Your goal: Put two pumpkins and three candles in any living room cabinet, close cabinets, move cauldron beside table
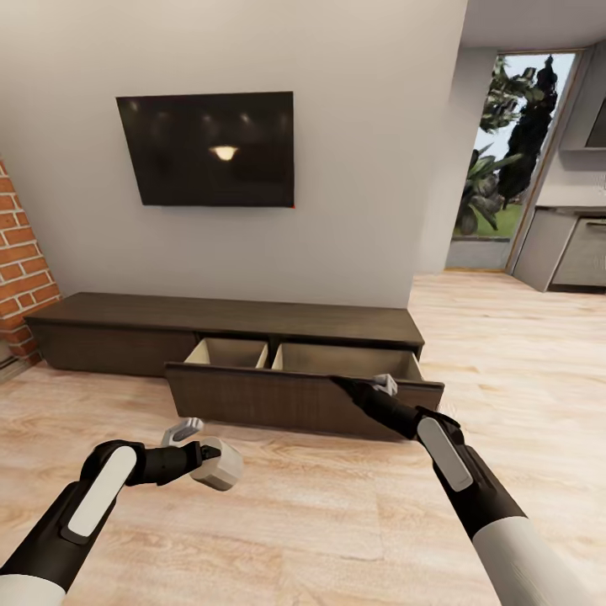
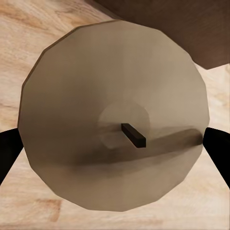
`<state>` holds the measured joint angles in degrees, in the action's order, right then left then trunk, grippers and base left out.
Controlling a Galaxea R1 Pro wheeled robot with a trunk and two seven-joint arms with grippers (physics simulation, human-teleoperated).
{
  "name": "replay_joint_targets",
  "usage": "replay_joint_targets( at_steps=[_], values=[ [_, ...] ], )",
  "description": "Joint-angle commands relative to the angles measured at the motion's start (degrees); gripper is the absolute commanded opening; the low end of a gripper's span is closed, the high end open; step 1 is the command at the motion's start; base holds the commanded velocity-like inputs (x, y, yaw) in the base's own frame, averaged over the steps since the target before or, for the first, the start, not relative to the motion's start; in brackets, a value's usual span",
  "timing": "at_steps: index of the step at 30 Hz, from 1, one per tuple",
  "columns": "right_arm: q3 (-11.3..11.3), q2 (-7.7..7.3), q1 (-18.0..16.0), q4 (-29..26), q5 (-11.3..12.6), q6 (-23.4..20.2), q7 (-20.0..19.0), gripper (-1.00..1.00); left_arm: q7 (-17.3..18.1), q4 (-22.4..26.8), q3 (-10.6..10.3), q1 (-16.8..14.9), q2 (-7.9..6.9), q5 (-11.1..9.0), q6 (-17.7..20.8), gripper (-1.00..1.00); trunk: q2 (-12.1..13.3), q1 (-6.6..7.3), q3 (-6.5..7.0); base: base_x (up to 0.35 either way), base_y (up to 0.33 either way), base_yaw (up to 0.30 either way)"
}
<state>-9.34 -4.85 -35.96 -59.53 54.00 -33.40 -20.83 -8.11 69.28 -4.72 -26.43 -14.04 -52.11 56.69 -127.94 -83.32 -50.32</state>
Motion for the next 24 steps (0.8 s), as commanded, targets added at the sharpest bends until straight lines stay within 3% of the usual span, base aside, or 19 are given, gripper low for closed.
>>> replay_joint_targets(
  at_steps=[1, 24],
  values=[
    [-0.1, -0.26, 0.0, 0.0, 0.4, -0.2, 0.0, 1.0, -0.6, 0.1, -0.1, 0.0, -0.04, -0.6, 0.1, -1.0, 0.4, 0.24, 0.05, 0.0, 0.0, -0.099],
    [1.7, -0.68, 0.0, 2.1, 0.9, 0.0, -0.2, 1.0, -0.6, 0.1, -0.1, 0.0, -0.1, -0.6, 0.1, -1.0, 9.6, 5.29, 2.58, 0.0, 0.0, -0.175]
  ],
)
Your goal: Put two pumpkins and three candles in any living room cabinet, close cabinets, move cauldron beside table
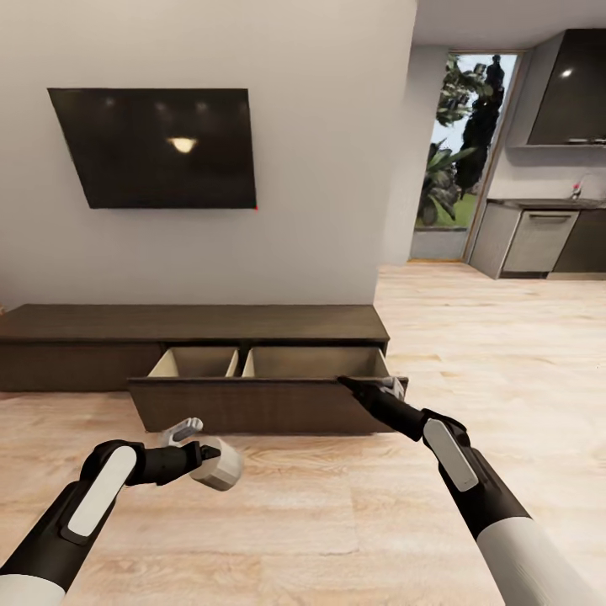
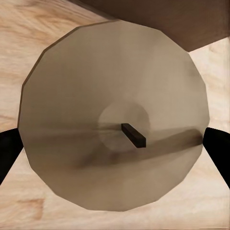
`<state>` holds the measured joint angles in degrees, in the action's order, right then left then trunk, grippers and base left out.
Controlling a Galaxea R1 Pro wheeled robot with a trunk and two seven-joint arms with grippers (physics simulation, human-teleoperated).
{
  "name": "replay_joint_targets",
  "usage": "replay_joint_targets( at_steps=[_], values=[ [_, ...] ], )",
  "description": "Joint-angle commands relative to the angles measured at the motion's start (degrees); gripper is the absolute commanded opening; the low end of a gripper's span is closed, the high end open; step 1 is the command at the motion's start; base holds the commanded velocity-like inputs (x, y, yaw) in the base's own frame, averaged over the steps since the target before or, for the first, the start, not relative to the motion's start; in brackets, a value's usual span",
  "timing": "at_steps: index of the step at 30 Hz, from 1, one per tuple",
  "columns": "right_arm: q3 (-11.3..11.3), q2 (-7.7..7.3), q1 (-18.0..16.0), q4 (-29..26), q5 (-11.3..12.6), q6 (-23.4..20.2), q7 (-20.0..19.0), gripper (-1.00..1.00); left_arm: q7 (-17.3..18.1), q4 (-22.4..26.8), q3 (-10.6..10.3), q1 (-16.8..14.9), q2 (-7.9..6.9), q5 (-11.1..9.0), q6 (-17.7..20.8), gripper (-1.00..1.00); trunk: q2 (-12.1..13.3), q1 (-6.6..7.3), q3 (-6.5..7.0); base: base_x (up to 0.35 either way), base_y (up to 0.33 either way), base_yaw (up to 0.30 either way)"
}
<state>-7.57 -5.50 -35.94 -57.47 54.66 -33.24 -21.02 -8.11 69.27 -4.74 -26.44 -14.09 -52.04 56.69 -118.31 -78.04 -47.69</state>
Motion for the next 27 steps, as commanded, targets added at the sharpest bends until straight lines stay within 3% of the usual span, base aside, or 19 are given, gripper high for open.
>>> replay_joint_targets(
  at_steps=[1, 13, 21, 27],
  values=[
    [-0.1, -0.03, 0.0, 0.0, 0.2, -0.1, 0.0, 1.0, -0.6, 0.1, -0.1, 0.0, -0.06, -0.7, 0.1, -1.0, 0.4, 0.23, 0.11, 0.0, 0.0, -0.172],
    [0.1, -0.08, -0.1, 3.4, 0.1, 0.2, -0.1, 1.0, -0.6, 0.1, -0.1, 0.0, 0.02, -0.7, 0.1, -1.0, 5.2, 2.87, 2.24, 0.0, 0.0, -0.025],
    [4.7, -0.03, -0.1, 4.4, 0.2, -0.1, 0.0, 1.0, -0.6, 0.1, -0.1, 0.0, 0.01, -0.7, 0.1, -1.0, 8.4, 4.63, 3.68, 0.0, 0.0, 0.0],
    [5.5, -0.03, -0.1, 4.3, 0.2, -0.2, 0.0, 1.0, -0.6, 0.1, -0.1, 0.0, 0.02, -0.7, 0.1, -1.0, 10.8, 5.94, 4.76, 0.0, 0.0, 0.0]
  ],
)
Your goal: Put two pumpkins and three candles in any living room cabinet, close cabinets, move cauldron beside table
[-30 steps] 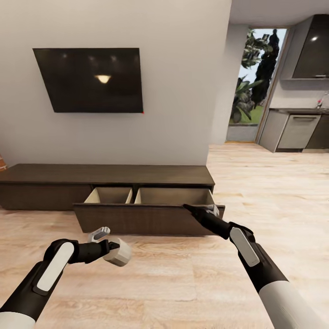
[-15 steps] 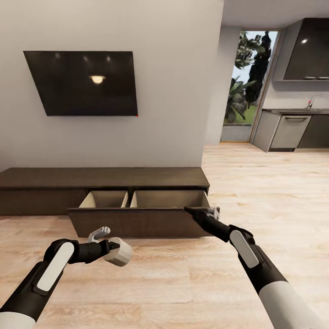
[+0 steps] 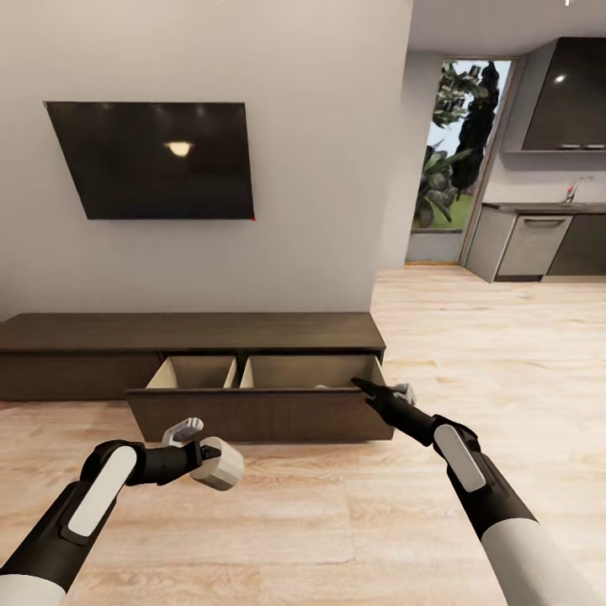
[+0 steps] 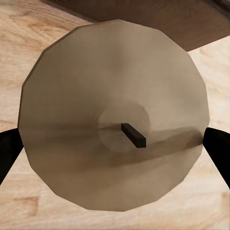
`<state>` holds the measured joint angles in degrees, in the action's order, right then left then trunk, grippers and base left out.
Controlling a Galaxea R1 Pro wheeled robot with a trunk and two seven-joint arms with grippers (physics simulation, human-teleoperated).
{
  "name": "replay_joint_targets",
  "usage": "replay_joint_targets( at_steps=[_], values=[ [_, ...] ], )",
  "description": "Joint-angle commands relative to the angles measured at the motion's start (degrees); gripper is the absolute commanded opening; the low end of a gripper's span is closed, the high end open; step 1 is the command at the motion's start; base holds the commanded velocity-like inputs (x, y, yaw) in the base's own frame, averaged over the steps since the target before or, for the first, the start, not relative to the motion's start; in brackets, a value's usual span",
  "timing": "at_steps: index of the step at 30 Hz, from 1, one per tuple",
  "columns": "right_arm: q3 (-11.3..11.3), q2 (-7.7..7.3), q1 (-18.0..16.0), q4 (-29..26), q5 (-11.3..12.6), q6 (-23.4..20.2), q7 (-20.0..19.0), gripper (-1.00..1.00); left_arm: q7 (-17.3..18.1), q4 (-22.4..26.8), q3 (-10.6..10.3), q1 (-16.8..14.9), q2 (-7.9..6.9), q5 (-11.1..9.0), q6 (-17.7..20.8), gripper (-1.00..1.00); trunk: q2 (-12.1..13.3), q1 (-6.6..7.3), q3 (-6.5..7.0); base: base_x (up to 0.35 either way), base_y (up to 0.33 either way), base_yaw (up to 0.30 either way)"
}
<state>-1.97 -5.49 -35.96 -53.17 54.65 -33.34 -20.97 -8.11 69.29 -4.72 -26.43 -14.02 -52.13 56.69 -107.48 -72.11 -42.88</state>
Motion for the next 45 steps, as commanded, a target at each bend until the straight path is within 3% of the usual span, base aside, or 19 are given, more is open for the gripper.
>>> replay_joint_targets(
  at_steps=[1, 7, 15, 33, 45],
  values=[
    [-0.1, -0.04, 0.0, 0.0, 0.2, -0.2, 0.0, 1.0, -0.6, 0.1, -0.1, 0.0, -0.05, -0.6, 0.1, -1.0, 0.4, 0.23, 0.13, 0.0, 0.0, 0.0],
    [0.1, -0.21, -0.1, 0.2, 0.3, -0.1, -0.5, 1.0, -0.6, 0.1, -0.1, 0.0, -0.11, -0.6, 0.1, -1.0, 2.0, 1.11, 0.85, 0.0, 0.0, 0.0],
    [1.5, -0.22, 0.0, 2.2, 0.2, -0.1, -5.5, 1.0, -0.6, 0.6, -0.1, 0.1, -0.54, -3.0, 0.1, -1.0, 2.0, 1.11, 0.9, 0.074, -0.045, -0.021],
    [1.5, -0.22, -0.1, 3.3, 0.2, 0.0, -5.8, 1.0, -0.6, 0.7, -0.2, 0.2, -0.49, -3.2, 0.1, -1.0, 2.0, 1.11, 1.75, 0.269, -0.191, -0.237],
    [1.5, -0.22, 0.0, 3.3, 0.2, 0.0, -5.7, 1.0, -0.6, 0.6, -0.2, 0.3, -0.24, -3.3, 0.1, -1.0, 2.0, 1.11, 2.31, 0.333, -0.024, -0.253]
  ],
)
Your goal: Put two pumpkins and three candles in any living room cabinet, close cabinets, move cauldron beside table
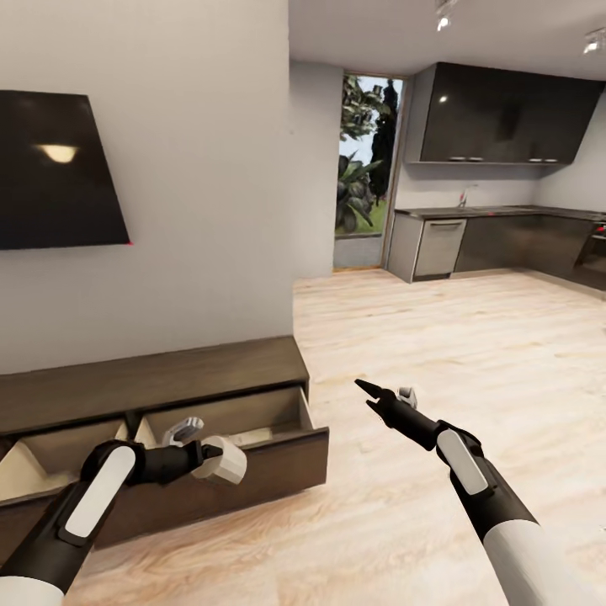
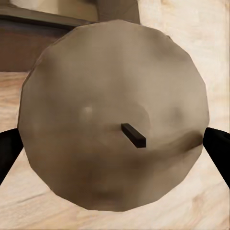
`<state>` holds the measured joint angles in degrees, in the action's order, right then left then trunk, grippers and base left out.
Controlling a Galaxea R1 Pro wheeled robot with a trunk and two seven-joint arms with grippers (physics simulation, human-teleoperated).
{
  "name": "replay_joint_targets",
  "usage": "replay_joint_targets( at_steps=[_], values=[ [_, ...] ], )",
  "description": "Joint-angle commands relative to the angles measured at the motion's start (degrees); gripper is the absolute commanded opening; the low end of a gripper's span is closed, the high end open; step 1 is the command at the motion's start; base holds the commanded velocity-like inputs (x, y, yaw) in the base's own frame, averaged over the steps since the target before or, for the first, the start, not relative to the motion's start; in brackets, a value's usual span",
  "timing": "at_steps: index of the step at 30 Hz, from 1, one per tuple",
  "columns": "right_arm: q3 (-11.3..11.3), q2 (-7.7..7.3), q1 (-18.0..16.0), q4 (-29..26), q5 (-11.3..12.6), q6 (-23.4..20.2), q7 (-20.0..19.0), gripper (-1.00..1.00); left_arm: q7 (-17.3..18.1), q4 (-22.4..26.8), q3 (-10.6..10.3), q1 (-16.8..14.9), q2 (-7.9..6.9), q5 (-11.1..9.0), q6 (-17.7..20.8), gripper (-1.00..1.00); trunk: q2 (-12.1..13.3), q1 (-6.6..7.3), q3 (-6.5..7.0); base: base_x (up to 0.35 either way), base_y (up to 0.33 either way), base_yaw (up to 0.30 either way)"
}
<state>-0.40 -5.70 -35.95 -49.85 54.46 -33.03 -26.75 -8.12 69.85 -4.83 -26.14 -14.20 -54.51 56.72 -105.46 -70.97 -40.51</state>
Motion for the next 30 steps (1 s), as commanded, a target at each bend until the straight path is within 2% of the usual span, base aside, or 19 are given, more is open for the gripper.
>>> replay_joint_targets(
  at_steps=[1, 17, 25, 30],
  values=[
    [0.0, -0.02, -0.1, 0.0, 0.4, -0.3, 0.0, 1.0, -0.6, 0.1, -0.1, 0.0, -0.02, -0.9, 0.1, -1.0, 0.0, -0.03, -0.01, 0.339, 0.005, -0.254],
    [0.0, -0.02, -0.1, 0.0, 0.3, -0.3, 0.0, 1.0, -0.6, 0.0, -0.1, 0.0, 0.12, -1.0, 0.1, -1.0, 0.0, -0.03, 0.57, 0.333, 0.06, -0.254],
    [0.0, 0.12, 0.0, -0.1, 0.1, -0.2, 0.0, 1.0, -0.6, 0.0, -0.1, 0.0, 0.06, -0.9, 0.1, -1.0, 0.0, -0.03, 0.75, 0.184, -0.146, -0.243],
    [0.0, 0.15, -0.1, -0.1, -0.1, -0.2, 0.0, 1.0, -0.6, 0.0, -0.1, 0.0, 0.05, -0.9, 0.1, -1.0, 0.0, -0.03, 0.77, 0.071, -0.024, -0.093]
  ],
)
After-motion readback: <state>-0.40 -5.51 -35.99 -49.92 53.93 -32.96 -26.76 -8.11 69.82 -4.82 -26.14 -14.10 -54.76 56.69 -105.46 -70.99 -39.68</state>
